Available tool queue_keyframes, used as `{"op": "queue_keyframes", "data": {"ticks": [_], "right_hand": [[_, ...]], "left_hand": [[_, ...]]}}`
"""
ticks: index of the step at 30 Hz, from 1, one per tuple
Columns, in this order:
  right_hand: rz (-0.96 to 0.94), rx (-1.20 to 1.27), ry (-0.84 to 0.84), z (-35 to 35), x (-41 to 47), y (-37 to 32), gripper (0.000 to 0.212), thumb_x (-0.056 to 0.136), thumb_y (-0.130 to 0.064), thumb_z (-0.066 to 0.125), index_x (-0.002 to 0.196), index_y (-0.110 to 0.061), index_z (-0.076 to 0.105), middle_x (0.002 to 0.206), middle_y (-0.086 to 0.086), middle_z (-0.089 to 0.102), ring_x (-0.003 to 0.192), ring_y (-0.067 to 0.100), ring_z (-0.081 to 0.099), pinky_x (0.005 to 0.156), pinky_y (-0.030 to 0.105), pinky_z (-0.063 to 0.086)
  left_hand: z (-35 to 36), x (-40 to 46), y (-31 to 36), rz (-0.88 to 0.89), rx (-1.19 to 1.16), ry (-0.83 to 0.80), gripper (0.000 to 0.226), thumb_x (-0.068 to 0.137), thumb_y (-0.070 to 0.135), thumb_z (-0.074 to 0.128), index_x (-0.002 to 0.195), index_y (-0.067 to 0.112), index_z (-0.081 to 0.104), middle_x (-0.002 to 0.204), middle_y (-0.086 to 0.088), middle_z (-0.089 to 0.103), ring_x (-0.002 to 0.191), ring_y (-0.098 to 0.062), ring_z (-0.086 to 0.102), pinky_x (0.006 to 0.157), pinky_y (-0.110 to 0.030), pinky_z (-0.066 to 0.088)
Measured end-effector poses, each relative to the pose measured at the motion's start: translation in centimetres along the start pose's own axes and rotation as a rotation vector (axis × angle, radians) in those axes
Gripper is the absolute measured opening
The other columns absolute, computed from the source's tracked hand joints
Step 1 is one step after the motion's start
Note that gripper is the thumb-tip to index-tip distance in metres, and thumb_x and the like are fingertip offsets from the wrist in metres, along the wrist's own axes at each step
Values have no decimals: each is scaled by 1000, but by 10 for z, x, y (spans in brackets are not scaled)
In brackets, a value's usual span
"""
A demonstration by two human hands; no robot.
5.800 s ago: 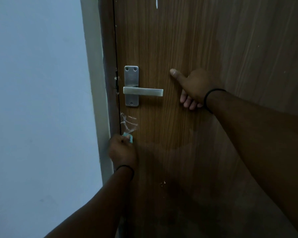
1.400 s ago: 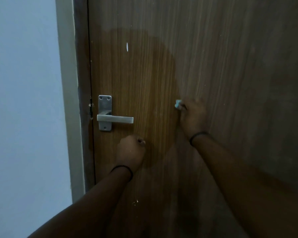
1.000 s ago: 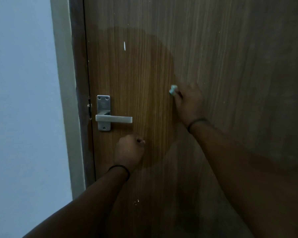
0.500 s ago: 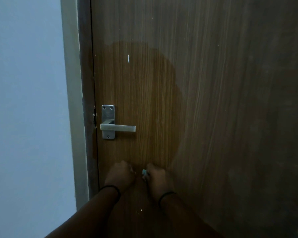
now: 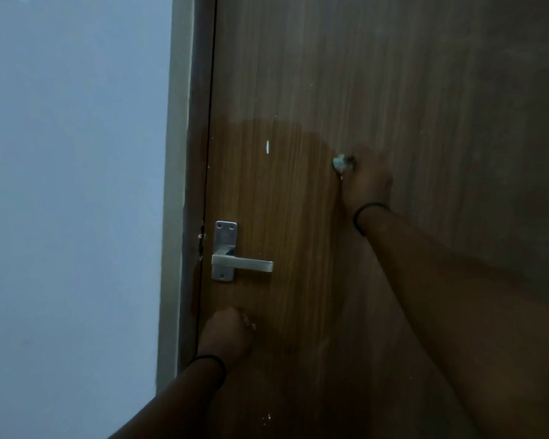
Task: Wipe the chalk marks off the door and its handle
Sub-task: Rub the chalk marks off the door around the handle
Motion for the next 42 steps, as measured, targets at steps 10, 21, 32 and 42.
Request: {"op": "queue_keyframes", "data": {"ticks": [10,21,32,42], "right_hand": [[57,-150,-378,55,-179,46,20,102,-23,48,103,-7,59,98,14,64,88,30,62,79,42,49],[-309,69,-710,120,-280,-95,25,100,-22,43,116,-13,61,114,6,62,99,14,58,88,26,50],[-750,-253,-420,111,-226,-157,34,77,-5,77,110,-5,72,121,11,69,112,27,65,95,36,52],[-652,-153,-417,54,-203,-79,36,73,10,76,106,-4,74,112,16,72,104,33,69,90,48,56]], "left_hand": [[-14,-13,-31,-60,-42,56,23,93,29,61,71,23,57,78,2,64,78,-17,63,69,-27,47],[-77,-18,-38,-52,-284,396,13,94,21,57,88,16,68,82,3,63,76,-14,60,68,-22,43],[-116,-26,-34,-78,-421,613,24,98,18,45,92,16,68,82,-4,70,76,-21,65,73,-32,52],[-110,-28,-31,-112,-519,573,21,99,16,48,102,12,69,93,-9,73,88,-26,69,87,-44,57]]}}
Point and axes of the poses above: each hand's wrist, its own x-axis towards the middle knuckle, its own z-axis out of the palm, y = z × x, the point moved 10 cm from there along x, towards the middle knuckle
